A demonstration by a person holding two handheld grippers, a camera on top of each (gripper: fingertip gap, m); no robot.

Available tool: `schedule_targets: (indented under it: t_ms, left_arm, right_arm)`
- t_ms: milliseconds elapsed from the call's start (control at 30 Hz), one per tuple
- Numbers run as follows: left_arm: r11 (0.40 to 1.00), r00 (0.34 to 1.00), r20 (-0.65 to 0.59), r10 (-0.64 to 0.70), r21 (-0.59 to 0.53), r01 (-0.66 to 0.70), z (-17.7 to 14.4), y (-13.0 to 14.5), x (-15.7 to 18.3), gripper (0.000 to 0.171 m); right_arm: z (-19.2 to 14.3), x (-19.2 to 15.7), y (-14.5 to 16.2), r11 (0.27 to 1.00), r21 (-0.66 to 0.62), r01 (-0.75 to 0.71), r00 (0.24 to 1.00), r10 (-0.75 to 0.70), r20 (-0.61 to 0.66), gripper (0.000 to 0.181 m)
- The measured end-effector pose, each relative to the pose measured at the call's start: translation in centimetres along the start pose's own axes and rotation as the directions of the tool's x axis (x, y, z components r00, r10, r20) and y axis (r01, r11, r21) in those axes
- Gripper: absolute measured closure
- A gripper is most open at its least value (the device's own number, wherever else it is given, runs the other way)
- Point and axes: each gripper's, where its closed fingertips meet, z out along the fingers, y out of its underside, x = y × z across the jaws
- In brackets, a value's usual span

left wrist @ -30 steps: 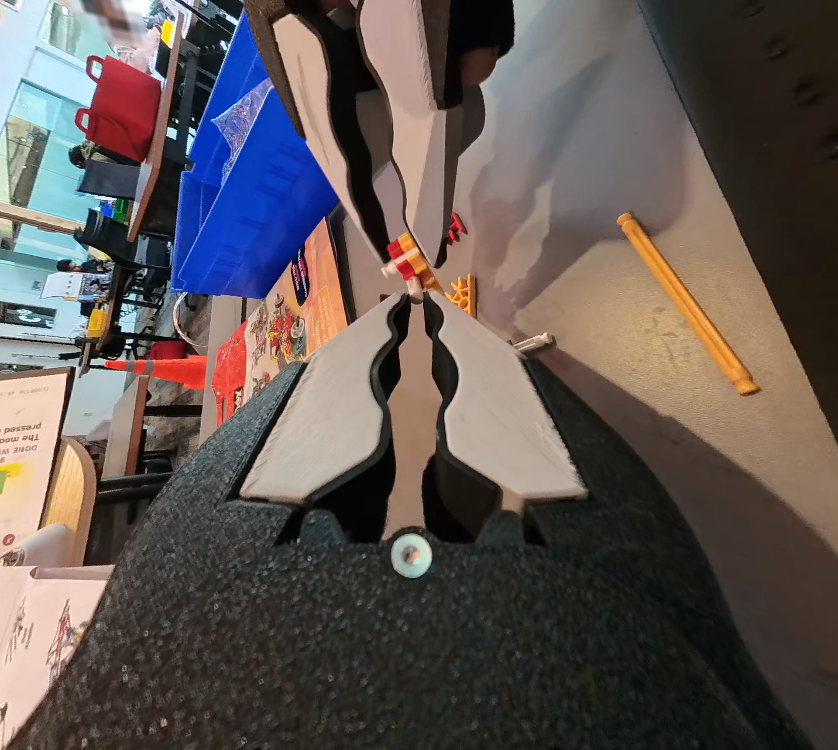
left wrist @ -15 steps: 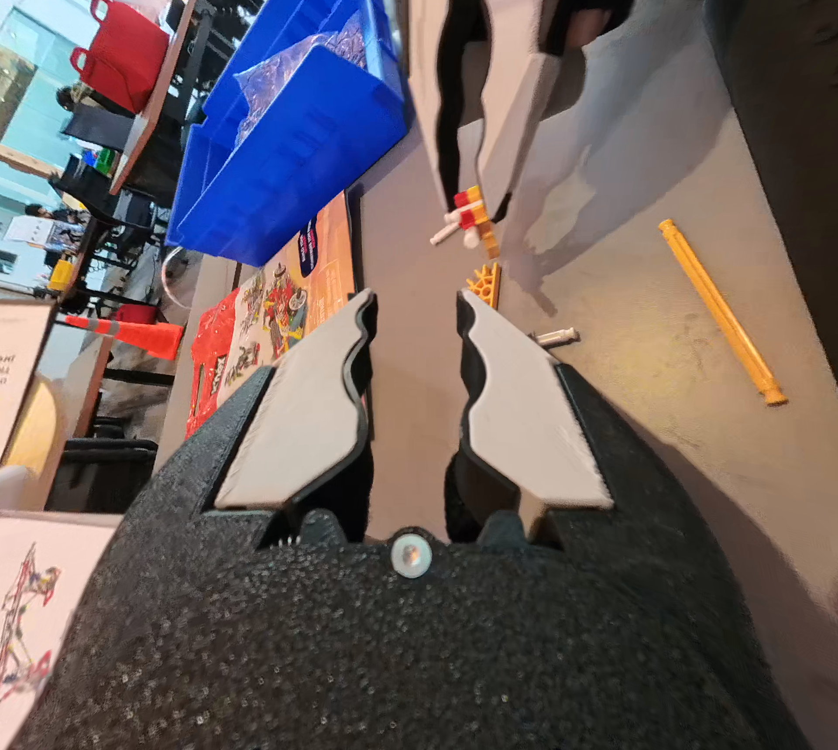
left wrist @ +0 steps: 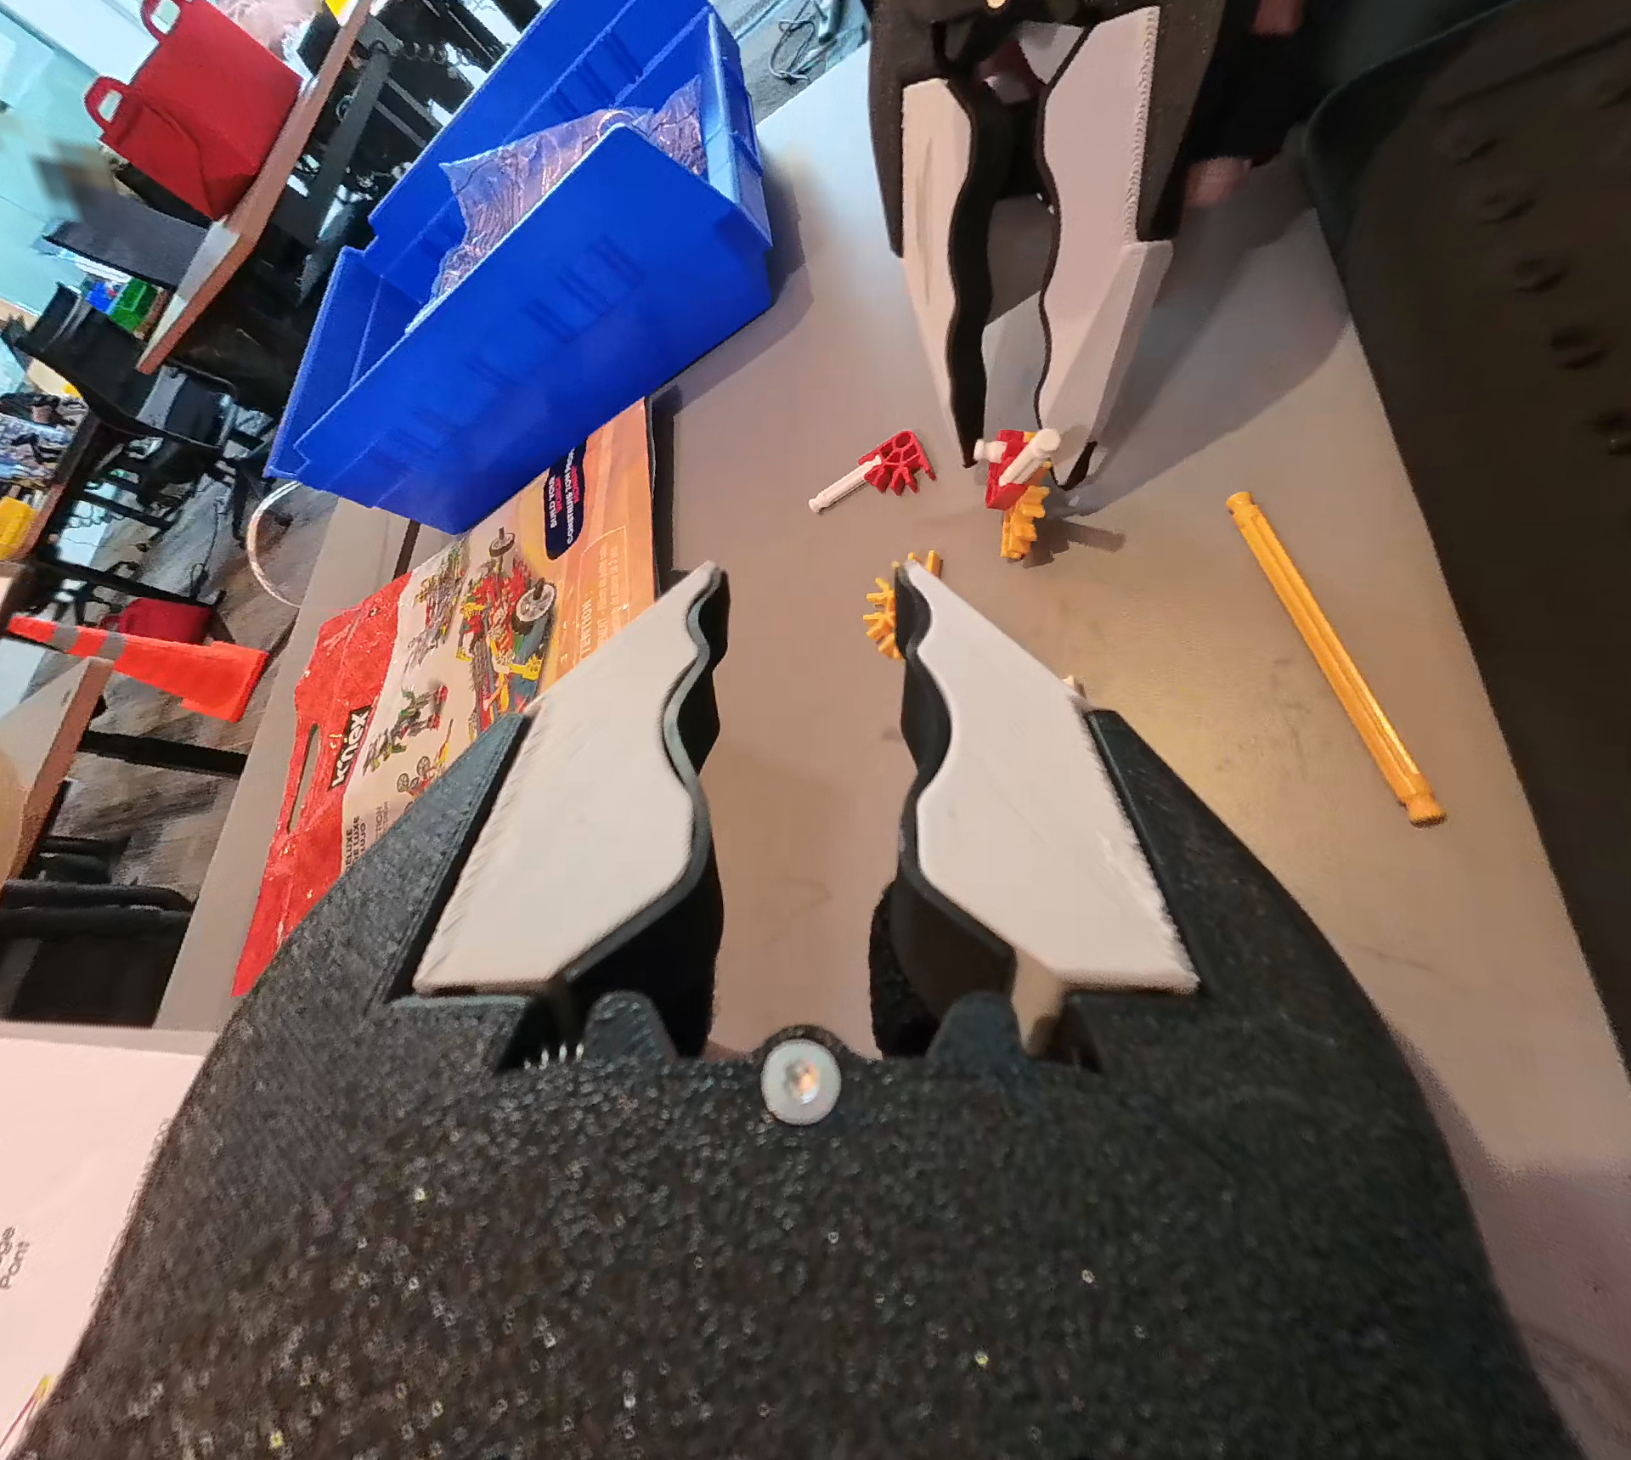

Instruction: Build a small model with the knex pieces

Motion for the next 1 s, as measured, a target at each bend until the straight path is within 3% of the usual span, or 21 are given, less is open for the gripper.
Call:
schedule_targets:
  t_ms: [367, 567, 700, 867, 1000]
  left_arm:
    - [0.999, 0.996, -0.082, -0.036, -0.031, 0.033, 0.1, 0.7, 1.2, 0.135]
    - [0.997, 0.991, -0.125, -0.049, -0.065, 0.041, 0.3, 1.4, 2.0, 0.134]
    - [0.999, 0.999, -0.051, 0.014, -0.029, -0.015, 0.0, 0.4, 1.1, 0.135]
    - [0.981, 0.98, 0.079, 0.182, 0.053, -0.187, -0.9, -3.2, 0.9, 0.14]
    - [0.973, 0.975, 0.084, 0.205, 0.092, -0.212, -1.0, -4.5, 1.6, 0.14]
  right_arm:
    - [0.2, 0.3, 0.0, 0.984, 0.017, -0.176, 0.978, 0.173, 0.114, 0.149]
    - [0.3, 0.8, -0.6, 0.961, 0.048, -0.274, 0.95, 0.263, 0.167, 0.14]
    - [-0.8, 1.6, -1.6, 0.969, 0.107, -0.223, 0.972, 0.212, 0.106, 0.136]
    - [-4.2, 0.3, -6.8, 0.939, 0.338, 0.059, 0.998, -0.05, -0.035, 0.136]
    - [-4.4, -1.8, -8.5, 0.923, 0.311, 0.226, 0.973, -0.201, -0.111, 0.138]
